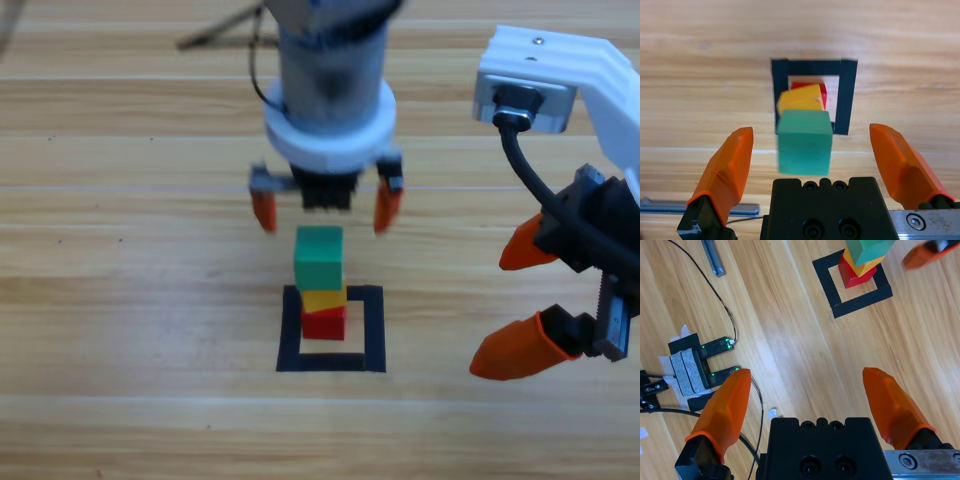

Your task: Stack the blocks in the rectangular block: red at the bottom, yellow in the middle, green on top

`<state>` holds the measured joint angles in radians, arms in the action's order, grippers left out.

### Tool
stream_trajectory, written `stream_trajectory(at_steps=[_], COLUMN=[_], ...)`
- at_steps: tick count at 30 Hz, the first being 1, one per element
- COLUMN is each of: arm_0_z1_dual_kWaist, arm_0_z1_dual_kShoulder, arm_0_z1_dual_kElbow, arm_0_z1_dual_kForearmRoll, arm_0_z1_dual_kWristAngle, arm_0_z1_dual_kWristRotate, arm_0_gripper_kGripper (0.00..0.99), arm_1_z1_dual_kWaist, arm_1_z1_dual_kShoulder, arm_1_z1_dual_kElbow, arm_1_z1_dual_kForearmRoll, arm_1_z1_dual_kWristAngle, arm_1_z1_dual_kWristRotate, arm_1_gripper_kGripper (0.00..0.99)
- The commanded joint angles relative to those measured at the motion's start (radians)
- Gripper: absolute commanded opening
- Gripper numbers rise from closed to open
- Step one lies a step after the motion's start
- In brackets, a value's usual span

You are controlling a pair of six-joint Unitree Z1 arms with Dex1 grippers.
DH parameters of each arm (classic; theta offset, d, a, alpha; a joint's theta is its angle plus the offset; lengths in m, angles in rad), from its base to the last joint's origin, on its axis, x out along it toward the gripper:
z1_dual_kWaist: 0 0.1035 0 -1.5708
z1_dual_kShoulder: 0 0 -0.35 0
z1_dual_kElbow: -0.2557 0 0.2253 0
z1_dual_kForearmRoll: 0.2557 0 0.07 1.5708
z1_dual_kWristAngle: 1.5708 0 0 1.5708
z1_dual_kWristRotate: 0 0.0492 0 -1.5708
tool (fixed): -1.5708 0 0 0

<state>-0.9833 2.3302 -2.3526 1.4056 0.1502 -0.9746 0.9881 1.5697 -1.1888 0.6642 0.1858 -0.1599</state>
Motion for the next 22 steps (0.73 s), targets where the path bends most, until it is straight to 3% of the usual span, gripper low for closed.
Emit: stream_trajectory(at_steps=[1, 5, 11, 22], arm_0_z1_dual_kWaist=[-0.074, -0.161, -0.272, -0.316], arm_0_z1_dual_kShoulder=[-0.172, -0.290, -0.634, -0.651], arm_0_z1_dual_kElbow=[0.125, 0.322, 0.934, 1.079], arm_0_z1_dual_kForearmRoll=[-0.010, -0.074, -0.448, -0.608], arm_0_z1_dual_kWristAngle=[0.104, 0.187, 0.282, 0.318], arm_0_z1_dual_kWristRotate=[-0.045, -0.105, -0.119, -0.016], arm_0_gripper_kGripper=[0.990, 0.990, 0.990, 0.990], arm_1_z1_dual_kWaist=[0.004, 0.004, 0.004, 0.004], arm_1_z1_dual_kShoulder=[0.007, 0.007, 0.007, 0.010], arm_1_z1_dual_kElbow=[0.029, 0.029, 0.029, 0.029], arm_1_z1_dual_kForearmRoll=[-0.025, -0.025, -0.025, -0.025], arm_1_z1_dual_kWristAngle=[0.024, 0.024, 0.024, 0.023], arm_1_z1_dual_kWristRotate=[-0.009, -0.009, -0.009, -0.010], arm_1_gripper_kGripper=[0.988, 0.988, 0.988, 0.988])
